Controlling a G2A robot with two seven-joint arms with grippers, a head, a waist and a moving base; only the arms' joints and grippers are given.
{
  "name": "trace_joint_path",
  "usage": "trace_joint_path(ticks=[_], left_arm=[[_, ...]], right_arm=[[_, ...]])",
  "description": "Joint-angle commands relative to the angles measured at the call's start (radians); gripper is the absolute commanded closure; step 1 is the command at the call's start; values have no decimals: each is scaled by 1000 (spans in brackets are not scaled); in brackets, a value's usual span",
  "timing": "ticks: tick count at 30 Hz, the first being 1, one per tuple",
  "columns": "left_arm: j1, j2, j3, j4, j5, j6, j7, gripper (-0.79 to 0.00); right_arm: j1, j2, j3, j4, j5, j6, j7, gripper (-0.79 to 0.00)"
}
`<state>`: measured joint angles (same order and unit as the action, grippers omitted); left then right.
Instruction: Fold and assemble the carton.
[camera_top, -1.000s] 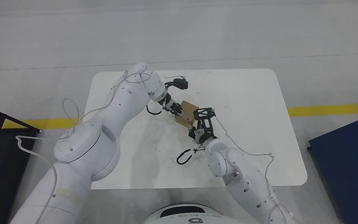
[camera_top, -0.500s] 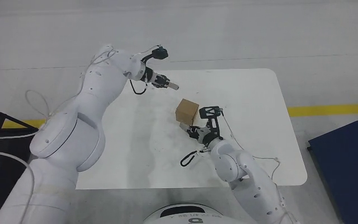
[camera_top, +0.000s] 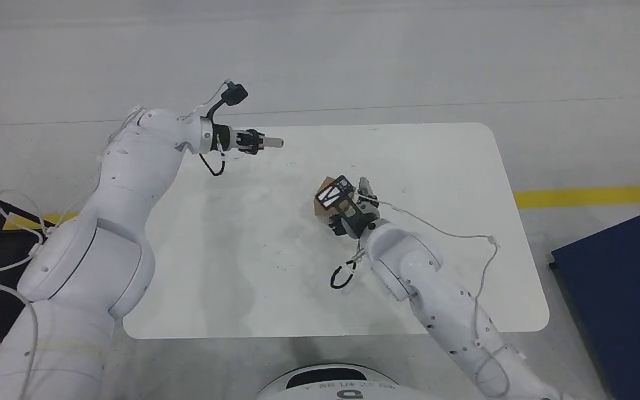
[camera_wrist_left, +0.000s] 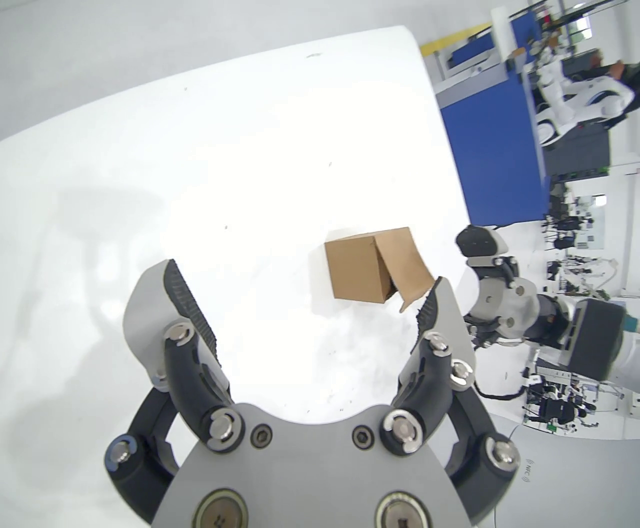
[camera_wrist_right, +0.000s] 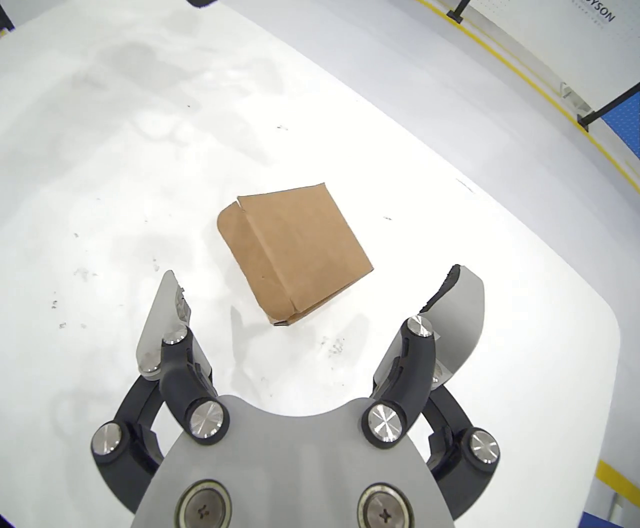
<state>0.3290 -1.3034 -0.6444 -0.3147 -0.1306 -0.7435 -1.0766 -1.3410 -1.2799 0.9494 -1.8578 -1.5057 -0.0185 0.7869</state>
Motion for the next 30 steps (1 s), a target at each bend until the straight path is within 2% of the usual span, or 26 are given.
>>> trace_joint_path(ticks=[1,2,6,10,12,15,17,30], left_arm=[[-2,-1,1,11,7,0,0,-785],[-2,-1,1,11,7,0,0,-785],[-2,-1,1,11,7,0,0,-785],[-2,-1,1,11,7,0,0,-785],[-2,-1,1,11,7,0,0,-785],[-2,-1,1,11,7,0,0,-785],[-2,-1,1,11,7,0,0,-785],[-2,-1,1,11,7,0,0,-785]], right_arm=[[27,-5,-11,9,10,-12,34,-785],[38,-8,-17,12,12,-10,47,-785],[79,-17,-25,39,44,-26,118,-690],[116,-26,-32,81,73,-32,177,-631],[129,-30,-38,93,77,-28,185,-391],[146,-35,-49,114,71,-21,217,-203],[159,-40,-61,128,64,-16,243,0],[130,-54,-115,59,-53,34,265,0]])
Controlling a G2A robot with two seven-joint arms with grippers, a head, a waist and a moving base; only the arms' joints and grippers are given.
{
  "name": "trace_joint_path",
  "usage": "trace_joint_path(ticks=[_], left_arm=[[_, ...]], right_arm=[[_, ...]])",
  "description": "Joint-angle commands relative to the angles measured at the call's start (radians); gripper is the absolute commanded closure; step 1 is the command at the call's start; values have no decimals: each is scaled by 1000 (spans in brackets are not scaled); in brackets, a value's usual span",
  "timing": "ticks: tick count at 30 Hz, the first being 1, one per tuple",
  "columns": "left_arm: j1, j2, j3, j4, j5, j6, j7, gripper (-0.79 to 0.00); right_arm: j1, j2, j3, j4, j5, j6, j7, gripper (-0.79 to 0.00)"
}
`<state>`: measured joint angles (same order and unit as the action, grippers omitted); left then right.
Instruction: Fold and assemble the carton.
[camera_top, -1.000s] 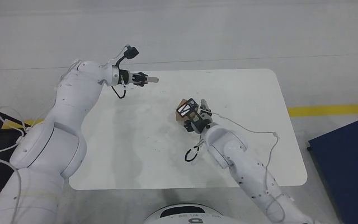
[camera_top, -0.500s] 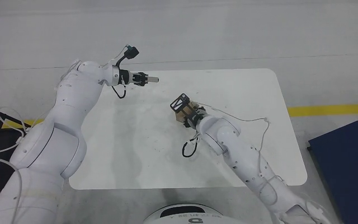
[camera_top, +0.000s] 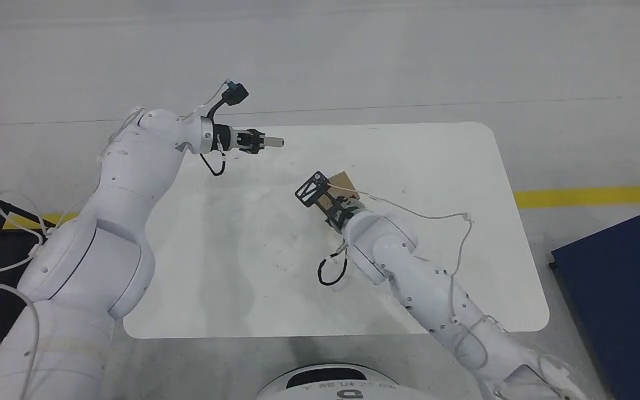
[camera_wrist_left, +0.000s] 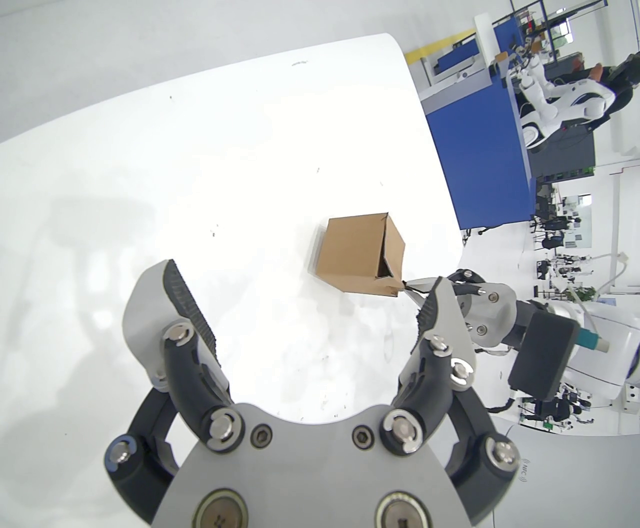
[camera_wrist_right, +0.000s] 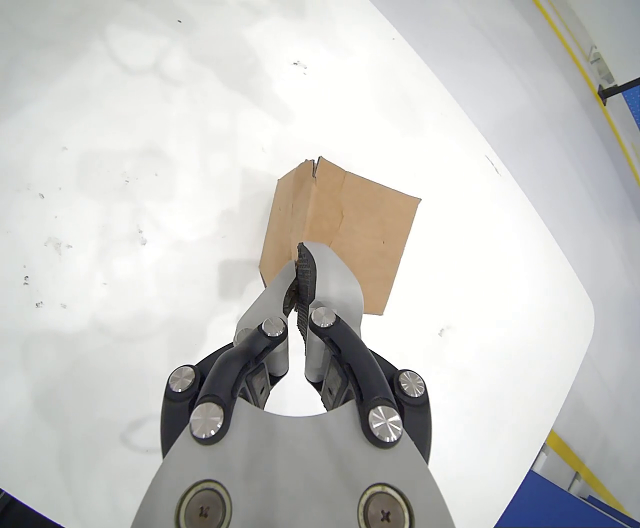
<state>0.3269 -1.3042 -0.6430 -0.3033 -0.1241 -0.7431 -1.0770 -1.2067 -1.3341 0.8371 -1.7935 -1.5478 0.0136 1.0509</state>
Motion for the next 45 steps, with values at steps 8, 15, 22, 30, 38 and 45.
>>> trace_joint_path(ticks=[8,15,22,30,38,45], left_arm=[[0,0,0,0,0,0,0,-785],[0,0,0,0,0,0,0,-785],[0,0,0,0,0,0,0,-785],[0,0,0,0,0,0,0,-785],[0,0,0,0,0,0,0,-785],[0,0,0,0,0,0,0,-785]], right_arm=[[-39,-10,-32,-59,-141,86,31,0],[-12,-36,-63,-3,-192,146,90,0],[41,-66,-87,66,-178,150,118,0],[54,-87,-81,81,-139,137,139,-117],[62,-98,-45,95,-85,101,139,-259],[60,-106,-23,96,-72,101,99,-252]])
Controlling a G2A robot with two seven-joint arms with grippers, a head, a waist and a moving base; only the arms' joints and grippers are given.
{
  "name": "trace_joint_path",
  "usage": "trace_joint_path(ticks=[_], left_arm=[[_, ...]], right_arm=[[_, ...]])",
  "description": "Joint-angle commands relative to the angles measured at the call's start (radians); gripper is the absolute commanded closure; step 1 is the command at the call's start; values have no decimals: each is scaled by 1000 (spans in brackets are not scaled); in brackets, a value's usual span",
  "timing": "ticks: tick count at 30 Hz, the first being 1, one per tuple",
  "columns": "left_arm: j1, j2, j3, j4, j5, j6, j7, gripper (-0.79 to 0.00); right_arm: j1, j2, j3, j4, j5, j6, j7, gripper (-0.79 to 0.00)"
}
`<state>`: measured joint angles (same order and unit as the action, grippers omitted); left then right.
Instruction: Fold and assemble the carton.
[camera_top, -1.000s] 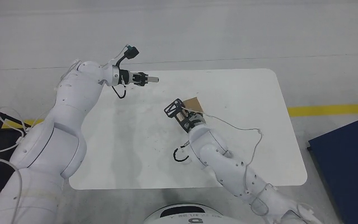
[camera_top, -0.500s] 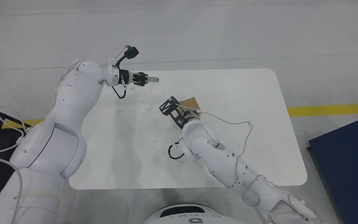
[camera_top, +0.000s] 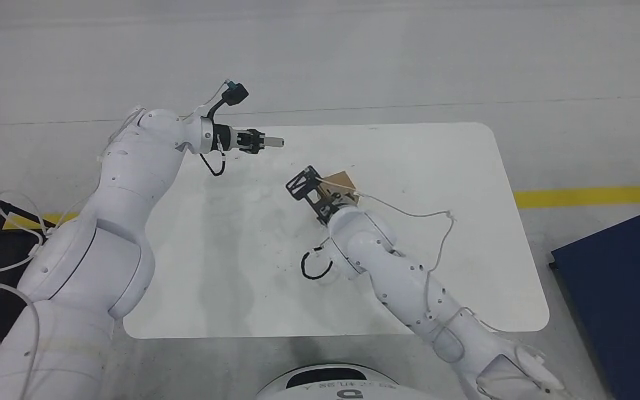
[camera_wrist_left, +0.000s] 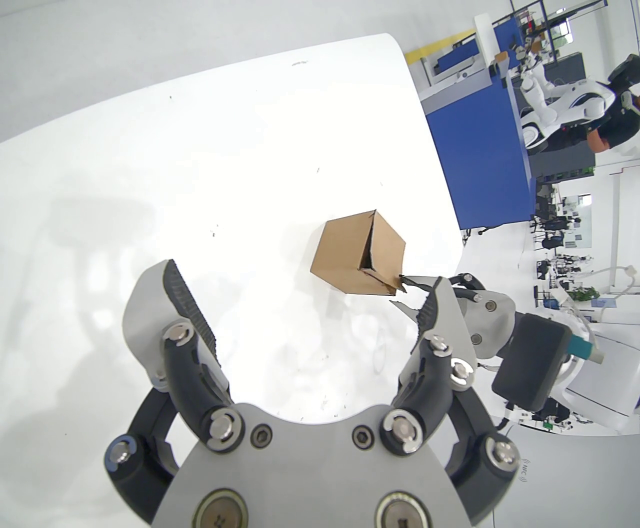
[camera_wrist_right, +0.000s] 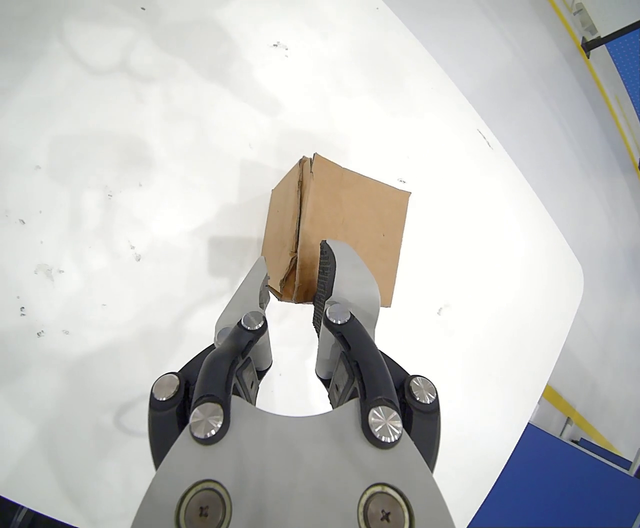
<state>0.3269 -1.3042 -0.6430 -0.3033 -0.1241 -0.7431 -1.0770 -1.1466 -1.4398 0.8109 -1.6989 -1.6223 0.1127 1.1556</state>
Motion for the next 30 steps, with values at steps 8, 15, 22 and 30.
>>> trace_joint_path(ticks=[8,15,22,30], left_arm=[[0,0,0,0,0,0,0,-785],[0,0,0,0,0,0,0,-785],[0,0,0,0,0,0,0,-785],[0,0,0,0,0,0,0,-785]], right_arm=[[-5,-6,41,-7,26,-9,-41,-283],[-16,-9,86,-21,36,30,-96,-336],[3,-21,88,52,-35,106,-104,-351],[22,-36,68,118,-59,87,-62,-357]])
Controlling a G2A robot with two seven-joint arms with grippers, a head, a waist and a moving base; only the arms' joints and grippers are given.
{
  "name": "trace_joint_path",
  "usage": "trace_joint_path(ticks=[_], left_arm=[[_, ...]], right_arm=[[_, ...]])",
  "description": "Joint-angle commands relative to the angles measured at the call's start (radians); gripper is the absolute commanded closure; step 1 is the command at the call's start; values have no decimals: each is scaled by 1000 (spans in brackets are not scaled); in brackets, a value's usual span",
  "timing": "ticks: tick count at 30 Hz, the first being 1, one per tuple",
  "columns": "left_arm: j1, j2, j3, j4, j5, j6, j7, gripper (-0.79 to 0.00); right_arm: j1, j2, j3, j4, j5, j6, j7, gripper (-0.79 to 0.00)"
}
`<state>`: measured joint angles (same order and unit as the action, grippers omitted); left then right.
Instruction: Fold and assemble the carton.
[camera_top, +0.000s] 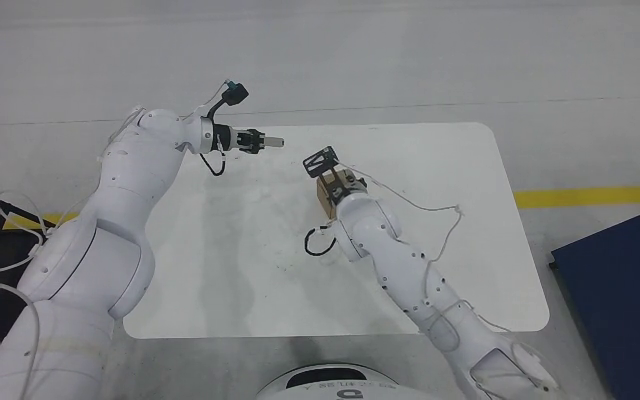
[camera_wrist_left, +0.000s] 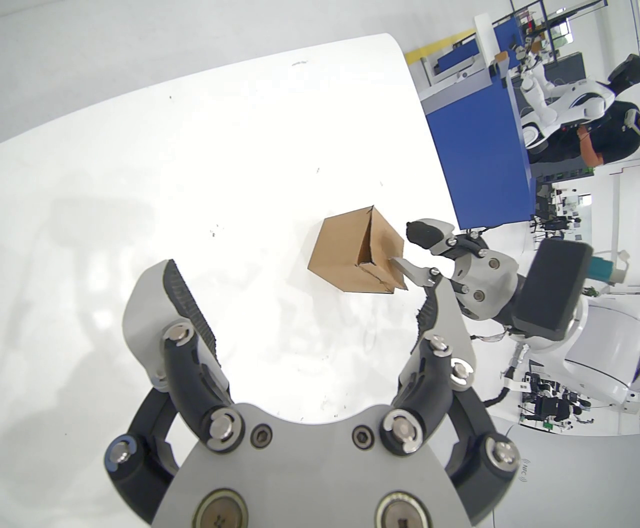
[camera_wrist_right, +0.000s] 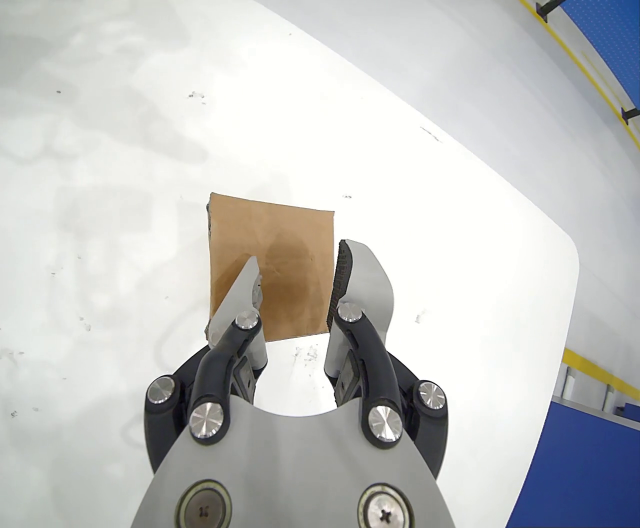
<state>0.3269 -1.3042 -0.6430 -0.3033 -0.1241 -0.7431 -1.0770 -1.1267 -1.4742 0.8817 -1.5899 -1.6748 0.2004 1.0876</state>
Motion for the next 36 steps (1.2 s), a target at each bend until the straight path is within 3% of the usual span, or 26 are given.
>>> trace_joint_path(ticks=[1,9,20,24,28,32,36], left_arm=[[0,0,0,0,0,0,0,-785],[0,0,0,0,0,0,0,-785],[0,0,0,0,0,0,0,-785],[0,0,0,0,0,0,0,-785],[0,0,0,0,0,0,0,-785],[0,0,0,0,0,0,0,-785],[0,0,0,0,0,0,0,-785]], right_arm=[[6,-3,-7,20,-17,2,16,-357],[4,-15,-14,23,-58,7,33,-363],[-33,-22,10,-23,-113,26,-31,-385],[-15,-32,7,4,-105,35,-55,-514],[5,-43,0,42,-92,31,-69,-496],[34,-54,-14,108,-94,3,0,-443],[37,-63,-17,102,-97,16,7,-443]])
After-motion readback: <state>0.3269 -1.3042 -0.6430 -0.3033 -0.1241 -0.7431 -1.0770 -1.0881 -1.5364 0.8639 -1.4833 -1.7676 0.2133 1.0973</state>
